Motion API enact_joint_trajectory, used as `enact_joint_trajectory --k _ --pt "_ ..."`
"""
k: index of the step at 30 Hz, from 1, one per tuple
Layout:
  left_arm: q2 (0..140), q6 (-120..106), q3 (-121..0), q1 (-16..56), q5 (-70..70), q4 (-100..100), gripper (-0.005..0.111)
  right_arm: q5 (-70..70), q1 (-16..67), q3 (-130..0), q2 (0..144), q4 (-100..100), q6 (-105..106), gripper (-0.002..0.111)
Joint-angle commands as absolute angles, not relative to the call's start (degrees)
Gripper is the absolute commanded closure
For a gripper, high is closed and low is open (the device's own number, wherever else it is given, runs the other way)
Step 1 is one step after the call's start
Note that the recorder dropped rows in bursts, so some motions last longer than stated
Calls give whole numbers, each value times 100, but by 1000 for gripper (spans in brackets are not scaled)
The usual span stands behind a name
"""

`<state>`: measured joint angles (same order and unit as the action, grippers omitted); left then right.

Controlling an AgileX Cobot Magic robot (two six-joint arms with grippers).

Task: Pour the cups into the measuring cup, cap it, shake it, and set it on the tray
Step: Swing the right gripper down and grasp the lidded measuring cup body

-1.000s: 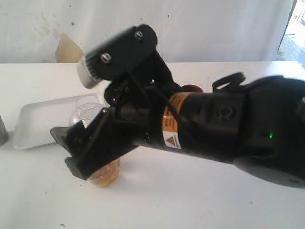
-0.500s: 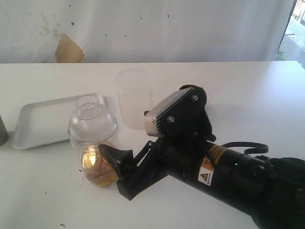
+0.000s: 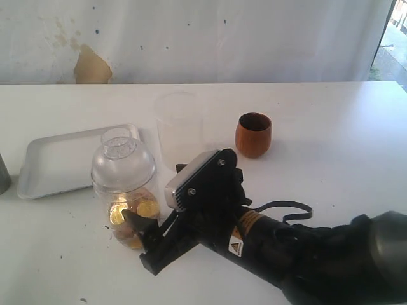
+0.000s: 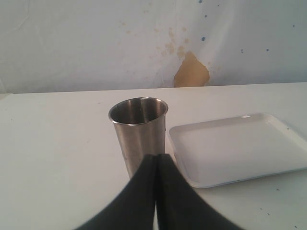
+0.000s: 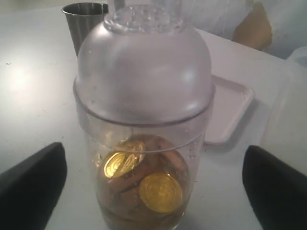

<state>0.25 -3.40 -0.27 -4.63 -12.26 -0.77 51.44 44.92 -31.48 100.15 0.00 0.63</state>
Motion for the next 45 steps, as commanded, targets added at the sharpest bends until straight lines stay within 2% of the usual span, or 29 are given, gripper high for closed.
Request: enact_joint_trajectory --k 1,27,45 --pt "0 -355 0 -437 -1159 -130 107 5287 4455 -3474 10492 0 136 17" --pt "0 -355 0 -437 -1159 -130 107 5306 4455 -5126 12051 0 136 17" --pt "0 -355 0 -437 -1159 -130 107 5556 4455 -5190 12065 0 136 17"
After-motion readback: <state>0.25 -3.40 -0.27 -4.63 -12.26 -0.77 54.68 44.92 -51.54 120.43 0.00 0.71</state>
